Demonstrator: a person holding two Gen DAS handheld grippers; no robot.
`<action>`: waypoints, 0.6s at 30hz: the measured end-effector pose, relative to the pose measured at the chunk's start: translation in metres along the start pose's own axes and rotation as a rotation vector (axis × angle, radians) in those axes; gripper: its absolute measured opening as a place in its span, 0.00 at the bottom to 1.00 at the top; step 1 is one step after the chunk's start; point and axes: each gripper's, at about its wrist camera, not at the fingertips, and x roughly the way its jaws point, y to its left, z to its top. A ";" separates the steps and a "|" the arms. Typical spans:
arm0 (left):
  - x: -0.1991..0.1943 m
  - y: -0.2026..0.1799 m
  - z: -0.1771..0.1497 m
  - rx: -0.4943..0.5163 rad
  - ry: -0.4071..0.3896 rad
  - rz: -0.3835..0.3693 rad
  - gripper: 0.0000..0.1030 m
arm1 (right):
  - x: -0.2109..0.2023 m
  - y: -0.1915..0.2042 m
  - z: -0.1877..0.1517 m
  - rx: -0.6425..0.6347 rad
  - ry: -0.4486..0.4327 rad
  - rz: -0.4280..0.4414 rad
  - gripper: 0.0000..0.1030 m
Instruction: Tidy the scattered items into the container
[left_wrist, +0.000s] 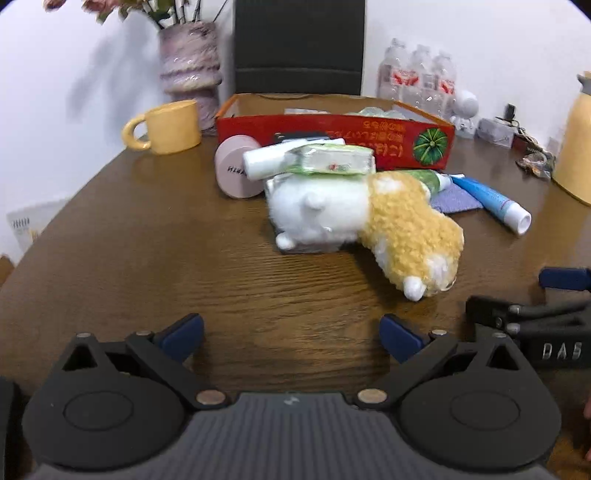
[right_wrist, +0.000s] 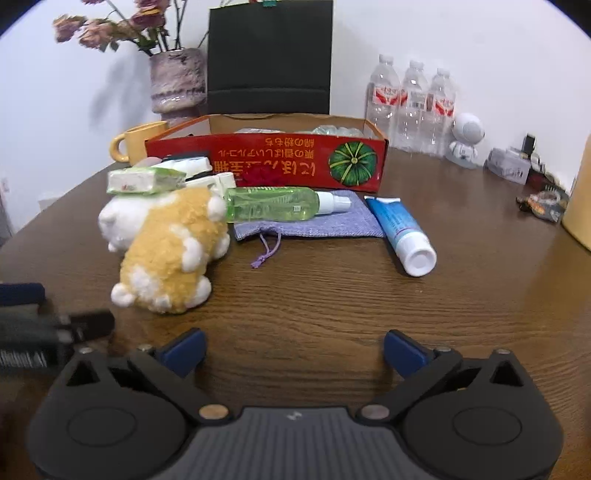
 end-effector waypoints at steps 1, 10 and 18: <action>0.001 -0.001 0.000 -0.001 0.000 0.001 1.00 | 0.001 -0.001 0.001 0.004 0.000 -0.004 1.00; 0.003 -0.002 0.001 0.003 0.000 -0.001 1.00 | 0.006 0.003 0.004 0.028 0.000 -0.036 1.00; 0.003 -0.003 0.002 0.005 0.000 -0.001 1.00 | 0.006 0.004 0.005 0.027 0.002 -0.037 1.00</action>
